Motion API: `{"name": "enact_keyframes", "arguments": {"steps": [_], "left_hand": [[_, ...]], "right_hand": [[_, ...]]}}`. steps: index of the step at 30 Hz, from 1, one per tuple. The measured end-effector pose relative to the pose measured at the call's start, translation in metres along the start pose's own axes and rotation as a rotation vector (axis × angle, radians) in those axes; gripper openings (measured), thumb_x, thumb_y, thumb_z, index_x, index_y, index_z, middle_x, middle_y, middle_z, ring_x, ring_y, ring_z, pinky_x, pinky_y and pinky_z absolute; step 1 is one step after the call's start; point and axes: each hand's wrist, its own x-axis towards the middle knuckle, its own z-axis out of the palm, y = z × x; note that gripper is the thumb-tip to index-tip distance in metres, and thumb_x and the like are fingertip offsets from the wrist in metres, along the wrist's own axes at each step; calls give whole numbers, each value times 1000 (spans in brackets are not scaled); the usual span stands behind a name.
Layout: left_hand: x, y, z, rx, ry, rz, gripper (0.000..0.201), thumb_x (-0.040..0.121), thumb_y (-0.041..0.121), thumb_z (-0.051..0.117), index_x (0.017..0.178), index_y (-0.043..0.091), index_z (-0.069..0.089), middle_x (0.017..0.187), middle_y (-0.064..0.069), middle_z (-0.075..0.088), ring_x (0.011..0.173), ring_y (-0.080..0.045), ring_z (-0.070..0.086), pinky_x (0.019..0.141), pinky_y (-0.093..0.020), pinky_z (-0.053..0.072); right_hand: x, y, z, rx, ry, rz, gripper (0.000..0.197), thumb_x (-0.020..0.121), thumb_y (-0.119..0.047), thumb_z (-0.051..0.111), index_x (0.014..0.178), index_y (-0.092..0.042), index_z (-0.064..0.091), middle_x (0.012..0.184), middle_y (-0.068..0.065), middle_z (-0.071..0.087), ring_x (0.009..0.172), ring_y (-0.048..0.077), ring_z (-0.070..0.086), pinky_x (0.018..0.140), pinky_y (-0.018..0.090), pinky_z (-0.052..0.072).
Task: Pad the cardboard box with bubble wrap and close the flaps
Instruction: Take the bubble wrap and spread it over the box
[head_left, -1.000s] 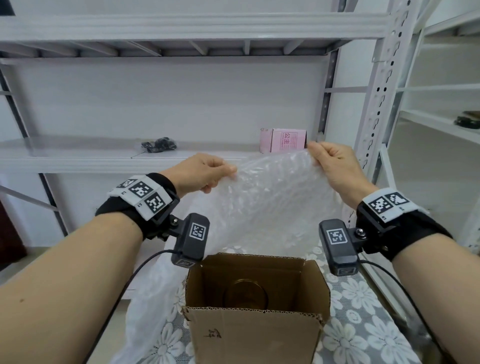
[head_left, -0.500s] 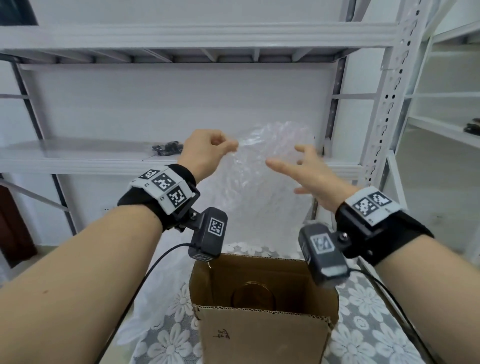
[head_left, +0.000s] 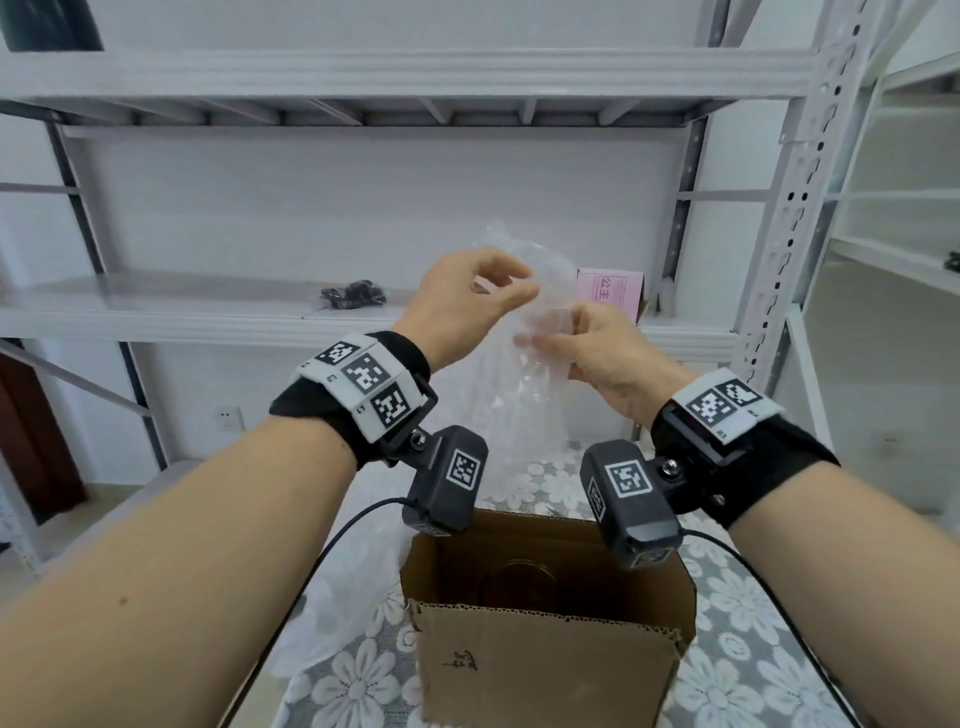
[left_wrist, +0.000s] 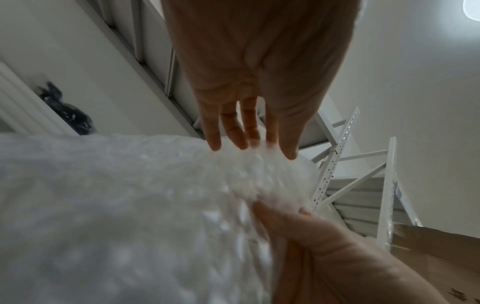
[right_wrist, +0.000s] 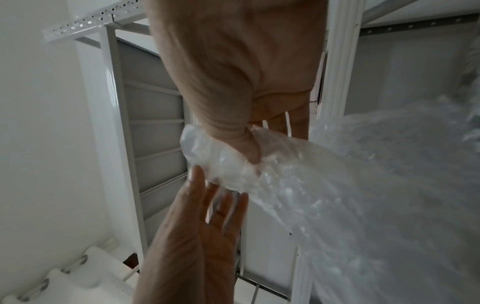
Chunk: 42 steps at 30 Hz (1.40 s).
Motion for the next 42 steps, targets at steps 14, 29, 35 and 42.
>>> {"name": "enact_keyframes", "arguments": {"steps": [14, 29, 35, 42], "left_hand": [[-32, -42, 2, 341, -596, -487, 136, 48, 54, 86, 149, 32, -3, 159, 1, 12, 141, -26, 24, 108, -51, 34], [1, -40, -5, 321, -79, -125, 146, 46, 41, 91, 150, 21, -10, 159, -3, 2, 147, -25, 3, 119, -47, 12], [10, -29, -8, 168, -285, -151, 136, 54, 31, 90, 151, 30, -5, 156, 1, 23, 143, -21, 23, 116, -39, 23], [12, -24, -7, 366, -302, -233, 49, 63, 29, 86, 105, 15, 66, 96, 3, 64, 92, -17, 59, 78, -23, 45]], "right_hand": [[-2, 13, -17, 325, 17, 125, 24, 100, -17, 39, 108, -8, 60, 96, 8, 69, 84, 21, 66, 78, 36, 53], [-11, -2, -27, 305, 94, 125, 22, 99, -34, 43, 104, -18, 58, 89, -4, 73, 83, 11, 69, 75, 31, 57], [-13, -2, -29, 251, 108, 123, 28, 96, -41, 46, 110, -22, 60, 113, -4, 68, 109, 13, 61, 99, 35, 45], [-15, 5, -44, 264, 308, 62, 64, 83, -44, 65, 132, -8, 49, 135, 0, 53, 125, 17, 47, 109, 31, 30]]}}
